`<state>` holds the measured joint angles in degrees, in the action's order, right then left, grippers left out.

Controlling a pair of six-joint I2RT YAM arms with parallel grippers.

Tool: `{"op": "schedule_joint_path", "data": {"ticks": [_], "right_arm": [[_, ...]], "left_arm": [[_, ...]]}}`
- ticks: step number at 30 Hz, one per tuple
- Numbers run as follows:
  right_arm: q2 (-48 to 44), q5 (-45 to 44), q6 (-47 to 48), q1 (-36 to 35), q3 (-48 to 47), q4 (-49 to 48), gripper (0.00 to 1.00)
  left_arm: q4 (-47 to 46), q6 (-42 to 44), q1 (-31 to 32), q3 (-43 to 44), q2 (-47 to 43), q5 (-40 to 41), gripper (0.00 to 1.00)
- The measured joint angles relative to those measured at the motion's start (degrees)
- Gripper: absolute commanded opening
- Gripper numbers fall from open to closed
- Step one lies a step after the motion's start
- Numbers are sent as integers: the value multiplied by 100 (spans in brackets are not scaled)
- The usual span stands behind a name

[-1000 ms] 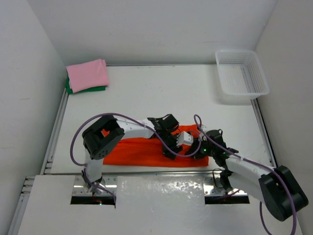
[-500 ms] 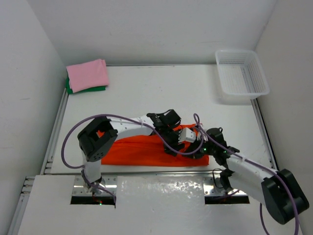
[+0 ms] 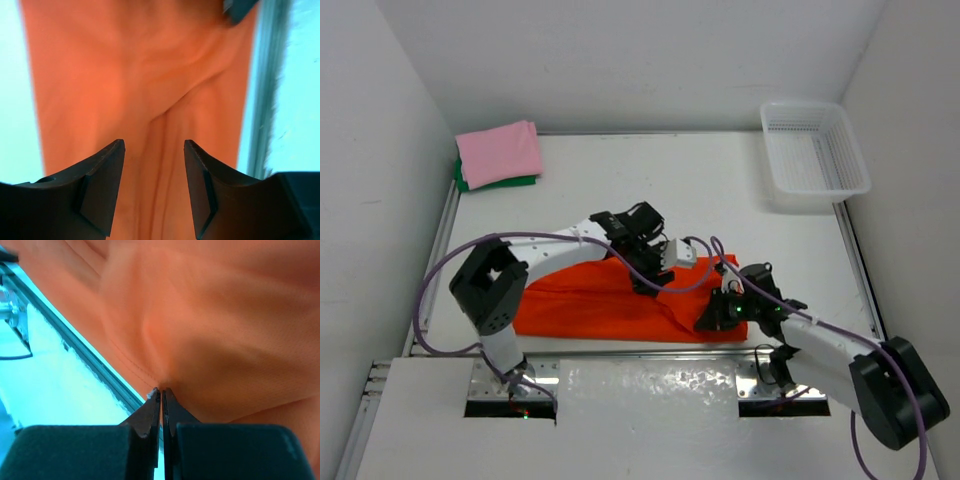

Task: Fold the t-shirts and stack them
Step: Fold the other side of the tshirt into a rectangle

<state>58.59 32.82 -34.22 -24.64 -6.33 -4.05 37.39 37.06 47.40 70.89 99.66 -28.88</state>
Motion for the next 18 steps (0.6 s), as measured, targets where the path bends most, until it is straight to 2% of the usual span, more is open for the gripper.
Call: {"op": "schedule_joint_path", "data": {"ticks": [2,4,6,7,10,13,18], "right_arm": [[-254,-155,103,2,-297,426,4],[-481,-428,190,2,-822,957,18],[-636,-820,269,28,-1499,1453,26],[-675,-1071,291,70,-1838,1631,34],[-551,-1856,330,332,-2726,2179,43],[-96,-2581,348,706,-3237,2492,47],[1047,-3119,417,1300,-3285,2583,53]], "left_arm": [[120,7,-225,-7,-146,144,49],[197,-11,-542,-7,-352,393,49],[232,-111,-946,-7,-590,678,54],[240,-173,-1198,-7,-732,848,56],[260,-417,-2083,-4,-1113,1340,60],[269,-643,-3150,-13,-1331,1766,61],[4,-776,-4881,-577,-1370,2218,63]]}}
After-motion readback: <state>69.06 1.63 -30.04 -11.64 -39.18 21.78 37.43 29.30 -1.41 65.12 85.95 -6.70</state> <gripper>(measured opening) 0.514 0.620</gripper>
